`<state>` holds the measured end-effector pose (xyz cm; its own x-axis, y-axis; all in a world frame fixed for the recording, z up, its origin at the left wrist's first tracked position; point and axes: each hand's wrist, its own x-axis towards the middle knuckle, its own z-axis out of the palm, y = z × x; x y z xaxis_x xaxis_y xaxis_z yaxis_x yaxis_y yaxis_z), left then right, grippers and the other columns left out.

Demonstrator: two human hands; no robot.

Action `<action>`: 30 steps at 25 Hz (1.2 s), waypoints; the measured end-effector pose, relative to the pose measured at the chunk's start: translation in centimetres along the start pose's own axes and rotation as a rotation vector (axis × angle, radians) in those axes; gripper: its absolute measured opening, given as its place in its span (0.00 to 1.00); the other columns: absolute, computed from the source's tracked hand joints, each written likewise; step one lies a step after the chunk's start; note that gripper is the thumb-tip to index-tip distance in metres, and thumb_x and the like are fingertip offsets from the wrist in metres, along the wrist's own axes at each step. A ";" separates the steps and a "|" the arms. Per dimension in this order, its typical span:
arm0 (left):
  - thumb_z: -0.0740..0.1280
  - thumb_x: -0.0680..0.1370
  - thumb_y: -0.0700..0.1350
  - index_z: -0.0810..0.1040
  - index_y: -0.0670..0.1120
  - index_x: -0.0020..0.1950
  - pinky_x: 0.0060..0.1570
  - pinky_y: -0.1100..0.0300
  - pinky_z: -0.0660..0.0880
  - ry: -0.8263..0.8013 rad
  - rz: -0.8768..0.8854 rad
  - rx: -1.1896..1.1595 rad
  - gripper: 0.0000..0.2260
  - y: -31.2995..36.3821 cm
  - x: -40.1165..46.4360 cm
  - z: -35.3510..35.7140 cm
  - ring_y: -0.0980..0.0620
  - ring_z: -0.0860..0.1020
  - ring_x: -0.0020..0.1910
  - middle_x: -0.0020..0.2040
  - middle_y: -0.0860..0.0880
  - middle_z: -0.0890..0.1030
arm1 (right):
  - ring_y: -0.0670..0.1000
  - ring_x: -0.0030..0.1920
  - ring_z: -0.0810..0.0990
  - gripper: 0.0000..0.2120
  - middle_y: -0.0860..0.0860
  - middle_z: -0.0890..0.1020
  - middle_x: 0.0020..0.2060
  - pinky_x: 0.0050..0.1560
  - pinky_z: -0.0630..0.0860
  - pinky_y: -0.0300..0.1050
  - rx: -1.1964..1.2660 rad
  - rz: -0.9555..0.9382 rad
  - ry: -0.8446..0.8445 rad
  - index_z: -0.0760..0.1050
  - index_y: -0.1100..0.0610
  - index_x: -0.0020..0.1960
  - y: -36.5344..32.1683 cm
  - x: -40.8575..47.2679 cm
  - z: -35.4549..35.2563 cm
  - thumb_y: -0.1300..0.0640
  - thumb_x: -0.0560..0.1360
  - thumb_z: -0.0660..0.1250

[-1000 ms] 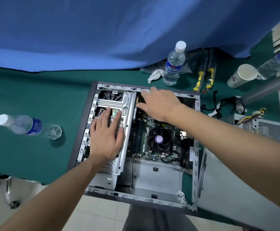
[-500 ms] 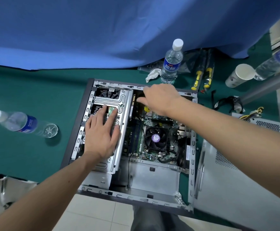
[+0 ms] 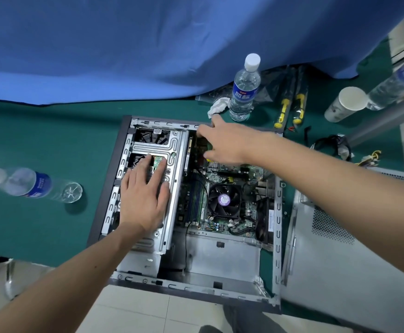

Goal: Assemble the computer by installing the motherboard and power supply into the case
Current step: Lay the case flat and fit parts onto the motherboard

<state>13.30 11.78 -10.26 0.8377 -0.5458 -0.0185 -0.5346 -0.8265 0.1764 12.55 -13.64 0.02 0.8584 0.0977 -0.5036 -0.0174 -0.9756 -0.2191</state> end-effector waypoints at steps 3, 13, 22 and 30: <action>0.49 0.83 0.56 0.64 0.53 0.77 0.73 0.47 0.54 -0.001 0.010 0.005 0.24 -0.1 0.1 0.1 0.45 0.59 0.75 0.76 0.43 0.63 | 0.56 0.43 0.75 0.08 0.53 0.73 0.51 0.41 0.72 0.50 -0.070 -0.086 0.068 0.74 0.54 0.58 0.1 -0.4 -0.3 0.58 0.79 0.61; 0.49 0.83 0.55 0.64 0.53 0.77 0.74 0.48 0.53 0.010 0.014 0.002 0.23 -0.2 -0.1 0.2 0.46 0.59 0.75 0.76 0.45 0.64 | 0.56 0.43 0.77 0.11 0.53 0.71 0.51 0.38 0.70 0.49 -0.019 -0.073 0.035 0.72 0.53 0.59 -0.4 0.2 -0.3 0.61 0.77 0.62; 0.50 0.83 0.55 0.65 0.52 0.77 0.73 0.47 0.55 0.020 0.014 -0.010 0.23 -0.1 0.0 0.1 0.45 0.60 0.75 0.75 0.44 0.65 | 0.53 0.44 0.75 0.18 0.55 0.69 0.57 0.38 0.69 0.46 0.097 0.026 -0.065 0.68 0.52 0.67 0.9 -0.5 -0.1 0.52 0.78 0.66; 0.51 0.82 0.54 0.65 0.52 0.77 0.73 0.47 0.55 0.026 0.013 -0.015 0.23 -0.2 0.0 0.1 0.46 0.60 0.74 0.75 0.45 0.65 | 0.57 0.41 0.72 0.20 0.53 0.75 0.41 0.39 0.65 0.49 -0.096 0.208 0.199 0.69 0.58 0.44 -1.2 -0.2 1.5 0.44 0.84 0.53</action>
<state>13.38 11.88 -10.43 0.8336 -0.5523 0.0091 -0.5436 -0.8172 0.1916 11.63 -12.19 -0.82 0.9251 -0.1371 -0.3540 -0.1628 -0.9857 -0.0439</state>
